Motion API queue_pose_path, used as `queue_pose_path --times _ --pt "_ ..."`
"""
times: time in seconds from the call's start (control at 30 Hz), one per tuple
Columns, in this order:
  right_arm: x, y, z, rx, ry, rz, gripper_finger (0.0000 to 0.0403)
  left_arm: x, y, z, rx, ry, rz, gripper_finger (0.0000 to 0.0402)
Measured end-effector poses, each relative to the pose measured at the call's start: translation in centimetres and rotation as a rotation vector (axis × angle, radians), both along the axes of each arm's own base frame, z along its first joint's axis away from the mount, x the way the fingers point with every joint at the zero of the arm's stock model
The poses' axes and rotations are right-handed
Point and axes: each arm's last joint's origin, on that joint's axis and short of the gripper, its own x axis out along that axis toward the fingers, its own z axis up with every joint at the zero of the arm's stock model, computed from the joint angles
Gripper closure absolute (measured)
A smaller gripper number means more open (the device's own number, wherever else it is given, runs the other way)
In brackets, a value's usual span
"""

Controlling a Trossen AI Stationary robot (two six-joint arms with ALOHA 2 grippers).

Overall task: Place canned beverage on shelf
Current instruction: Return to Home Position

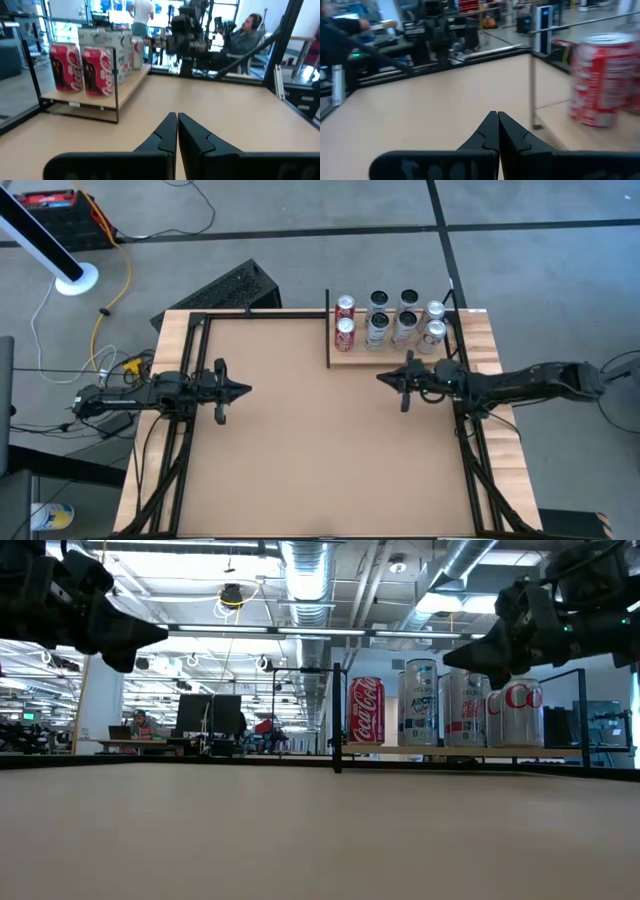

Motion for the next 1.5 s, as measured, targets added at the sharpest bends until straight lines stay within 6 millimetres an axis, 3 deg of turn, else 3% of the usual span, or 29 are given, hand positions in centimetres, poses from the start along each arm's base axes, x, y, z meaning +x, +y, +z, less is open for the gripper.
queue_pose_path --times 0.2,0.33,0.87,1.5 --pt "-2.2 -0.2 0.2 -0.008 -0.053 -0.046 0.0383 0.1 0.1 -0.2 -0.004 0.018 0.011 0.0401" --pt "-3.1 -0.1 -1.1 0.020 -0.042 -0.093 0.0383 0.0 0.1 -0.1 -0.010 0.007 0.020 0.0401" --pt "-3.3 0.2 -2.6 0.017 0.112 -0.158 0.0363 0.1 0.0 -0.2 -0.088 0.004 0.000 0.0401" --pt "-3.3 0.2 -2.7 0.016 0.122 -0.157 0.0361 0.1 0.0 -0.3 -0.080 0.006 0.000 0.0401"
